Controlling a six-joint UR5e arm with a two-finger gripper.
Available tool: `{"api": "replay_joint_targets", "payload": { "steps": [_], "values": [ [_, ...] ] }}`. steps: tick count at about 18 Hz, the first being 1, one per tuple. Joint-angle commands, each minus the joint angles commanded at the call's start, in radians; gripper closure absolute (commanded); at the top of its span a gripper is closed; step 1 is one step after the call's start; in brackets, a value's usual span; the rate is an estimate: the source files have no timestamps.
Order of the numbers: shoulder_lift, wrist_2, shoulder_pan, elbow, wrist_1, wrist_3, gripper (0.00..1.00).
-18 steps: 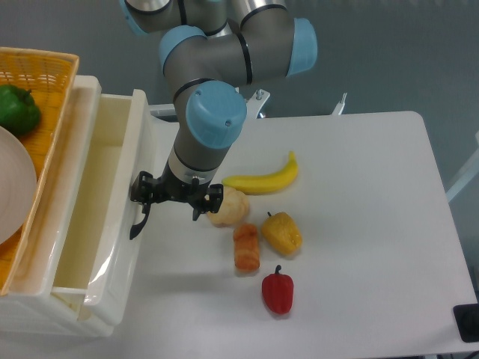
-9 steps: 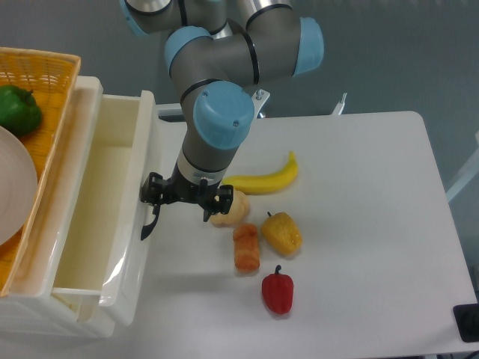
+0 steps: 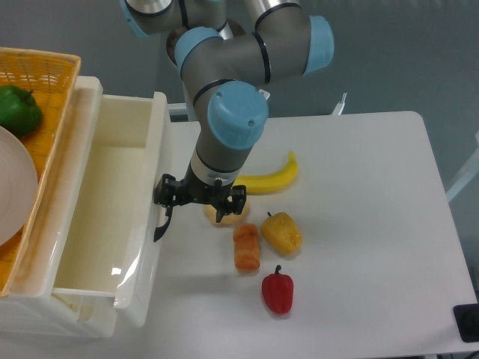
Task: Slide open the top white drawer
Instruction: 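Pull the upper drawer handle outward, sliding the drawer open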
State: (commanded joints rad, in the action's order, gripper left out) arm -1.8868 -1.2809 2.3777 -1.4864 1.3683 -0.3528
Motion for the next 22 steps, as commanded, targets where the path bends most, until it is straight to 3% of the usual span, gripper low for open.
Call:
{"api": "replay_joint_targets", "payload": {
  "steps": [22],
  "values": [
    [-0.006, 0.005, 0.071, 0.009, 0.002, -0.035, 0.00]
  ]
}}
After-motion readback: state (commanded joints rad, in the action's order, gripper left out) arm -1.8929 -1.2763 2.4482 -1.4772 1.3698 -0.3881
